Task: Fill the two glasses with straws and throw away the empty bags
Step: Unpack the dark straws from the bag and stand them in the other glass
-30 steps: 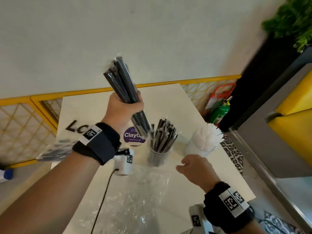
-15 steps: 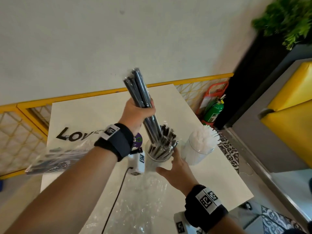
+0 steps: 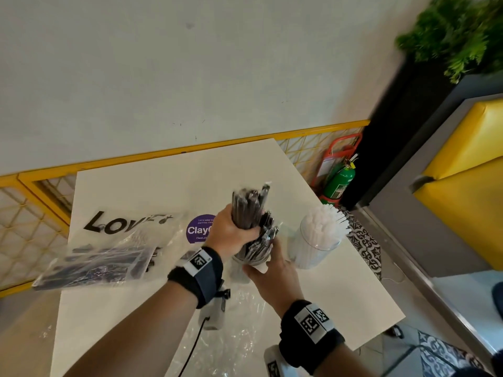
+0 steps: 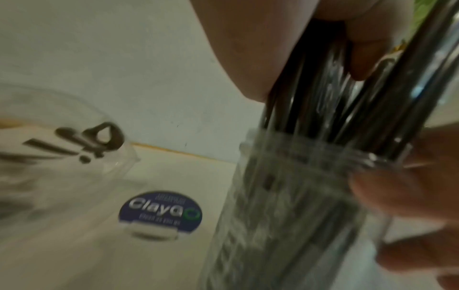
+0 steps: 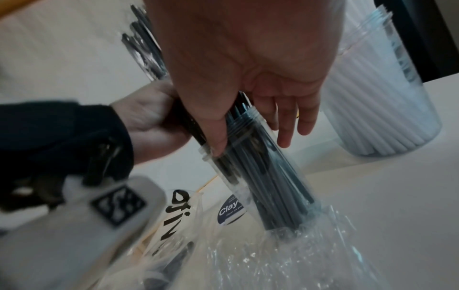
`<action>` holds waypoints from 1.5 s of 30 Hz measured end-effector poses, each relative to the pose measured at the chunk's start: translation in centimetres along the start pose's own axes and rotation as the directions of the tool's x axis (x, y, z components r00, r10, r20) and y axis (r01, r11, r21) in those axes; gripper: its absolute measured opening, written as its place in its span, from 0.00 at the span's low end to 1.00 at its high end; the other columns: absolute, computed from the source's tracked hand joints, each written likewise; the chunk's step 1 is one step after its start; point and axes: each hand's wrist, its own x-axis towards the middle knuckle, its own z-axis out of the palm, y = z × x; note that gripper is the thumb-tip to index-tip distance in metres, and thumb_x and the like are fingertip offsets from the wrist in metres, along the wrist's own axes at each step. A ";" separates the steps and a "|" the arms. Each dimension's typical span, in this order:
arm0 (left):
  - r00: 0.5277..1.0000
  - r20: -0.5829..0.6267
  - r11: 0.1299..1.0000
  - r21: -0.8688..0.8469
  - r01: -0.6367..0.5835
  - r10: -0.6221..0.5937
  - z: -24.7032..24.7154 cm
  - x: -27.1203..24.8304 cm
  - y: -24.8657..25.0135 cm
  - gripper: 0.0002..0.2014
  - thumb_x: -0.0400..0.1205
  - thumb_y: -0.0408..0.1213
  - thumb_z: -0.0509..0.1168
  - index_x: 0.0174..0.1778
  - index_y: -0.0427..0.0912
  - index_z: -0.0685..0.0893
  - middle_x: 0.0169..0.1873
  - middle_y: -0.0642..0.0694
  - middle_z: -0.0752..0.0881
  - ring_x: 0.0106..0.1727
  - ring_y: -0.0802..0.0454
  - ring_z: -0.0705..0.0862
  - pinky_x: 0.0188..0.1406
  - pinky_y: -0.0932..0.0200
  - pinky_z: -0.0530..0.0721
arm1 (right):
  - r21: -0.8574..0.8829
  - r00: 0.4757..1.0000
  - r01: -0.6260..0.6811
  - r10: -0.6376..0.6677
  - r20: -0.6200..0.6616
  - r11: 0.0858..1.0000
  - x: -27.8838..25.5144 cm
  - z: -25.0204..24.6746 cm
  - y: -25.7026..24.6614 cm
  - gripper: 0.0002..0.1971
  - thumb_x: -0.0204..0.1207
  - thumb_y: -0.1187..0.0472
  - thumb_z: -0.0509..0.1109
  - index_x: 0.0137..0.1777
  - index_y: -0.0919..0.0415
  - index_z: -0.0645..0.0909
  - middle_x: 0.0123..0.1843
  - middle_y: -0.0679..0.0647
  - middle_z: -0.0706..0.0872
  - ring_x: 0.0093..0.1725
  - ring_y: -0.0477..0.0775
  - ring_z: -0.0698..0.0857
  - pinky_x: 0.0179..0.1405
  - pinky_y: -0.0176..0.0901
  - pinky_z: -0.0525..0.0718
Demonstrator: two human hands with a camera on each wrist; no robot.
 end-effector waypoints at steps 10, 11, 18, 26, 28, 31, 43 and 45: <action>0.999 0.042 0.988 0.152 0.001 -0.007 -0.4 -0.7 -4.5 0.21 0.68 0.56 0.79 0.55 0.57 0.87 0.55 0.53 0.90 0.63 0.50 0.86 0.62 0.47 0.85 | -0.003 0.917 0.116 -0.106 0.384 0.993 -0.4 -7.1 -3.0 0.64 0.67 0.57 0.77 0.83 0.48 0.25 0.89 0.48 0.45 0.86 0.52 0.55 0.81 0.49 0.66; 0.999 0.043 0.983 0.181 -0.005 -0.003 -0.3 -0.7 -4.6 0.20 0.67 0.57 0.78 0.53 0.57 0.87 0.54 0.53 0.89 0.63 0.51 0.85 0.62 0.51 0.84 | 0.018 0.928 0.146 -0.144 0.343 0.989 -0.5 -8.5 -4.0 0.64 0.68 0.52 0.78 0.83 0.45 0.25 0.88 0.44 0.40 0.87 0.47 0.47 0.84 0.50 0.58; 0.998 0.042 0.951 0.306 -0.048 0.037 0.4 -1.6 -3.1 0.17 0.71 0.54 0.69 0.53 0.54 0.81 0.48 0.51 0.85 0.56 0.44 0.82 0.51 0.49 0.84 | -0.194 0.841 0.518 -0.538 -0.061 0.833 2.6 -6.8 -10.1 0.34 0.83 0.37 0.56 0.84 0.54 0.63 0.85 0.52 0.65 0.85 0.52 0.61 0.85 0.52 0.57; 0.974 0.225 0.962 0.260 -0.078 0.018 -2.9 -2.9 -2.4 0.31 0.77 0.29 0.70 0.76 0.47 0.71 0.68 0.54 0.82 0.67 0.64 0.80 0.70 0.60 0.80 | -0.428 0.807 0.558 -0.585 0.080 0.711 6.2 -3.3 -7.5 0.24 0.83 0.53 0.56 0.77 0.55 0.73 0.74 0.55 0.81 0.74 0.56 0.77 0.74 0.58 0.75; 0.985 0.146 0.951 0.282 -0.129 0.090 -3.7 -3.5 -2.9 0.27 0.77 0.29 0.70 0.74 0.46 0.76 0.65 0.55 0.85 0.67 0.65 0.82 0.71 0.60 0.79 | -0.493 0.791 0.578 -0.596 0.142 0.650 5.7 -3.0 -7.1 0.24 0.82 0.53 0.54 0.76 0.53 0.75 0.74 0.53 0.81 0.76 0.56 0.75 0.75 0.62 0.72; 0.992 0.032 0.972 0.196 -0.128 0.124 -4.6 -4.6 -3.5 0.24 0.77 0.20 0.68 0.68 0.43 0.81 0.57 0.56 0.89 0.61 0.68 0.85 0.60 0.71 0.82 | -0.498 0.767 0.624 -0.594 0.243 0.602 5.3 -2.8 -7.3 0.26 0.84 0.50 0.52 0.83 0.51 0.65 0.81 0.52 0.72 0.82 0.55 0.67 0.81 0.60 0.64; 0.967 0.229 0.845 0.490 -0.214 0.112 -4.4 -4.4 -3.2 0.34 0.77 0.26 0.63 0.81 0.50 0.68 0.77 0.48 0.74 0.77 0.50 0.71 0.78 0.57 0.68 | -0.559 0.812 0.557 -0.544 0.210 0.615 5.0 -1.5 -7.3 0.28 0.85 0.46 0.49 0.85 0.48 0.57 0.85 0.52 0.64 0.82 0.56 0.64 0.78 0.66 0.68; 0.943 0.327 0.802 0.549 -0.237 0.055 -4.6 -4.2 -3.1 0.36 0.77 0.24 0.60 0.83 0.47 0.66 0.81 0.47 0.69 0.81 0.49 0.64 0.81 0.54 0.62 | -0.572 0.802 0.565 -0.558 0.212 0.594 5.0 -1.3 -7.3 0.27 0.85 0.45 0.52 0.84 0.45 0.60 0.85 0.52 0.63 0.83 0.57 0.63 0.79 0.66 0.66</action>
